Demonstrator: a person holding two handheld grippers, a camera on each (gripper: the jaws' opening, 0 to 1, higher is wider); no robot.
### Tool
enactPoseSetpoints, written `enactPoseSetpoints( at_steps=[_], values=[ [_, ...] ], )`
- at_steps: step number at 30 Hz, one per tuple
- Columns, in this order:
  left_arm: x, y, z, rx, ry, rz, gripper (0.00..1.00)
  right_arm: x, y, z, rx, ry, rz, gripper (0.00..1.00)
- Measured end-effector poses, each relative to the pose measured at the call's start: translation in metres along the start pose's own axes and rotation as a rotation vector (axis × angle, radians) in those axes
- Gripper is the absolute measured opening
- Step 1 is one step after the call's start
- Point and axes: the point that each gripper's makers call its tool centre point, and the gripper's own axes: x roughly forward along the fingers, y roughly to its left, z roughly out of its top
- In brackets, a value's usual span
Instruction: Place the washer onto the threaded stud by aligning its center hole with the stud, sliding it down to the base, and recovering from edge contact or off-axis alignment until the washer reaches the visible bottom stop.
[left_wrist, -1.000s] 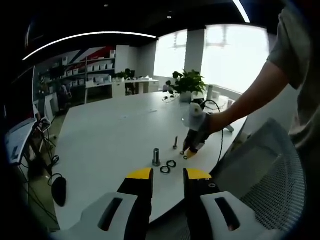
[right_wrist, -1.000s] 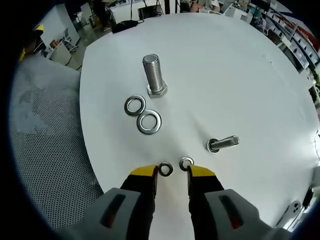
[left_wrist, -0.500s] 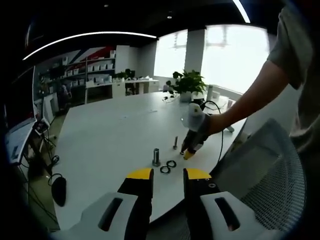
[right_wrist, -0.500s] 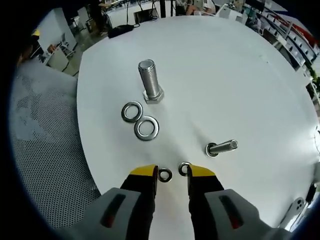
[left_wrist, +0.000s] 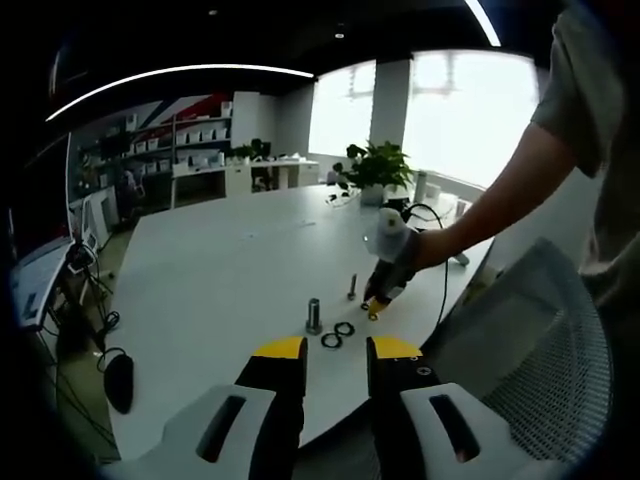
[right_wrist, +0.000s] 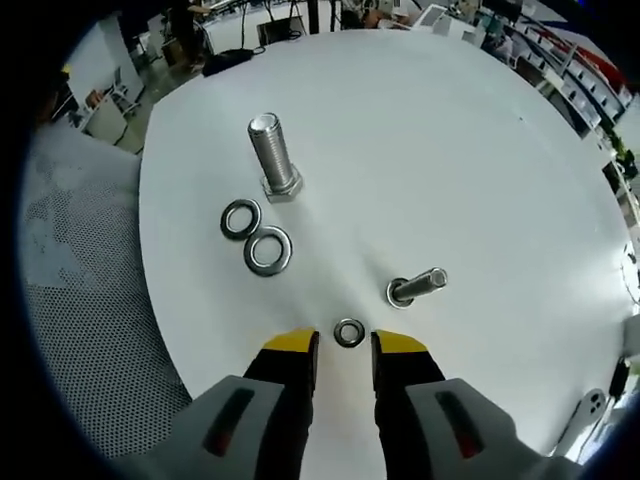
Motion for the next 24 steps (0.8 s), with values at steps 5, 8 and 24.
enactPoseSetpoints(
  at_steps=[5, 8, 24],
  values=[
    [-0.0003, 0.0006, 0.0004, -0.001, -0.001, 0.003, 0.22, -0.0003, -0.0017, -0.0009, 0.004, 0.008, 0.014, 0.22],
    [-0.0001, 0.0008, 0.0002, -0.002, 0.0, 0.005, 0.22, -0.0002, -0.0035, 0.0002, -0.005, 0.001, 0.017, 0.2],
    [0.0004, 0.0014, -0.0008, -0.004, 0.005, 0.009, 0.22, 0.0037, -0.0015, 0.0015, -0.258, 0.187, 0.086, 0.16]
  ],
)
